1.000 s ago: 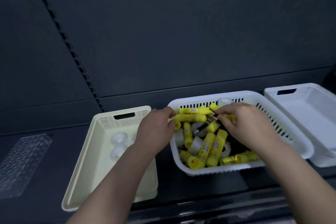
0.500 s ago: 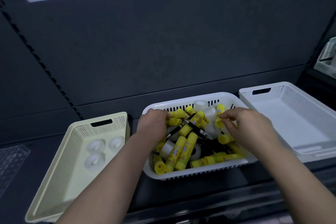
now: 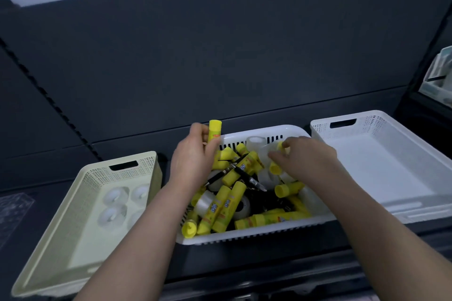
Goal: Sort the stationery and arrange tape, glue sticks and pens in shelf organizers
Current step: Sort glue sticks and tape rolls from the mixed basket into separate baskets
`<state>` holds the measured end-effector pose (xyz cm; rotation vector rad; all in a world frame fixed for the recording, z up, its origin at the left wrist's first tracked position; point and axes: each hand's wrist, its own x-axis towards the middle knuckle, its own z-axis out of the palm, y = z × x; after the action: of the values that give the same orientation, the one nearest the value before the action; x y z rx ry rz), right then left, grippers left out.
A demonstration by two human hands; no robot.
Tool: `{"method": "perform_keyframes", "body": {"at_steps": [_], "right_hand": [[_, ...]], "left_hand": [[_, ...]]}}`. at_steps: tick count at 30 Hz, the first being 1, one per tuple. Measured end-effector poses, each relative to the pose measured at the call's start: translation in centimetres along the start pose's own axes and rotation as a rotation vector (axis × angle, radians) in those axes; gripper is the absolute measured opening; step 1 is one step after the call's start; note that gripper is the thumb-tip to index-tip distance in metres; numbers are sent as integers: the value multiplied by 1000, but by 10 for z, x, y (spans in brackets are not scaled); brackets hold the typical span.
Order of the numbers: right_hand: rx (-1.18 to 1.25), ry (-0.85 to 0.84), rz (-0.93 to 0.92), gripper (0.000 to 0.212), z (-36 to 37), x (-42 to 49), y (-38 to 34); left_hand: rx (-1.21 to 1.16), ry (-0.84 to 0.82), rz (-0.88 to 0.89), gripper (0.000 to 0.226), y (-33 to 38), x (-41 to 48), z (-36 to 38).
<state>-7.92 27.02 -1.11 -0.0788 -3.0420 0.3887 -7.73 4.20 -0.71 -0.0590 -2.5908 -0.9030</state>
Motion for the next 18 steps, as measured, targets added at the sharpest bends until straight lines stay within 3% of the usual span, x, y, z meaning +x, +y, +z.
{"method": "perform_keyframes", "body": {"at_steps": [5,8,11,13,18], "right_hand": [[-56,-114,-41,25,-1,6,-14],[-16,-67,-83,42,4,-1,-18],[270,-55,-122,57,7,-16,-16],[431,6,-67,49,-1,-24,0],[266,207,79,27,-28,-24,77]], "left_hand": [[-148,-83,-133,18,18,-8,-5],[-308,-150,-118,11,20,-8,-1],[-463,-131,-108,13,24,-4,7],[-560,-114,-107,20,34,-2,15],[-663,-190,-49,18,79,-1,42]]}}
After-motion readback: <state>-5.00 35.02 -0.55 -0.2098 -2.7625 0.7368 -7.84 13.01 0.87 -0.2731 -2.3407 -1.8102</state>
